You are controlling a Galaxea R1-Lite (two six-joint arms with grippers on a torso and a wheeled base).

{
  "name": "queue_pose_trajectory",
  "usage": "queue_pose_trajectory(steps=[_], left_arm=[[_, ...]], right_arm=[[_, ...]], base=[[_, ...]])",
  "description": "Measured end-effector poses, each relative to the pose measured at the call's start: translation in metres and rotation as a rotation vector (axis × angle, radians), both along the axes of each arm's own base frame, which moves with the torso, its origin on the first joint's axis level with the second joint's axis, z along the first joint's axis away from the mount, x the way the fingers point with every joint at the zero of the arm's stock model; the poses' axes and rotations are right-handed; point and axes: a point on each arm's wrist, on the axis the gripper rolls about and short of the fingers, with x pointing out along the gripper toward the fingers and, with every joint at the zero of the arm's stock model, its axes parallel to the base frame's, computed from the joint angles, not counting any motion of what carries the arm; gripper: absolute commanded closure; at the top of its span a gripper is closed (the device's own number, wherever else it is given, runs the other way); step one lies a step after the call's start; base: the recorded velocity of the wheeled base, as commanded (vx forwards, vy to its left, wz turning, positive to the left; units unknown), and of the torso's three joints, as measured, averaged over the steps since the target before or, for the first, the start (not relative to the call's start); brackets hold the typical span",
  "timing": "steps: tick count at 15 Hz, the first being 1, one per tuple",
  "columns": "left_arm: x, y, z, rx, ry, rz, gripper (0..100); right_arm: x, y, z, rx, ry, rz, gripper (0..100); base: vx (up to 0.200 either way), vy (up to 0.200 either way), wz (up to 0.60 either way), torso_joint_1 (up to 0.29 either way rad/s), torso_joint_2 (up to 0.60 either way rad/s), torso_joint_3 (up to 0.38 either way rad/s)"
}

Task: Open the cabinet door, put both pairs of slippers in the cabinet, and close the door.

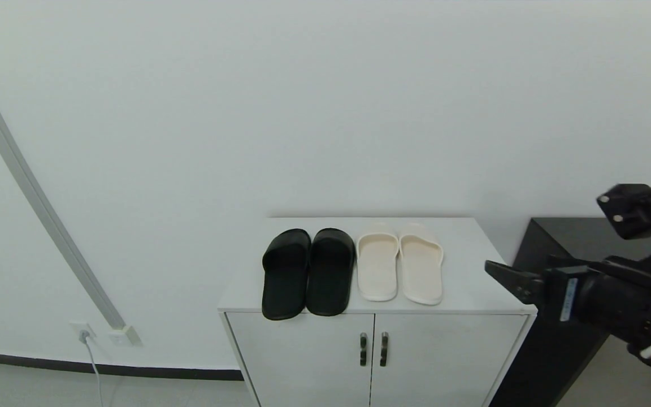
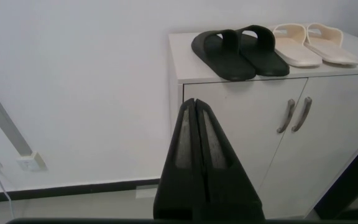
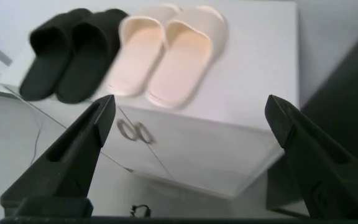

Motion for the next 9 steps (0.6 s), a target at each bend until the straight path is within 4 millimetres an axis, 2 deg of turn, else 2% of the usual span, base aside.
queue_pose_trajectory(steps=[4,9], left_arm=[[0.000,0.000,0.000,0.000,0.000,0.000,100],[0.000,0.000,0.000,0.000,0.000,0.001,100]], right_arm=[[0.038,0.049,0.000,-0.034,0.002,-0.059,0],[0.081,0.102,-0.026,-0.057,0.005,-0.120,0]], base=[[0.000,0.000,0.00,0.000,0.00,0.000],[0.000,0.000,0.00,0.000,0.00,0.000]])
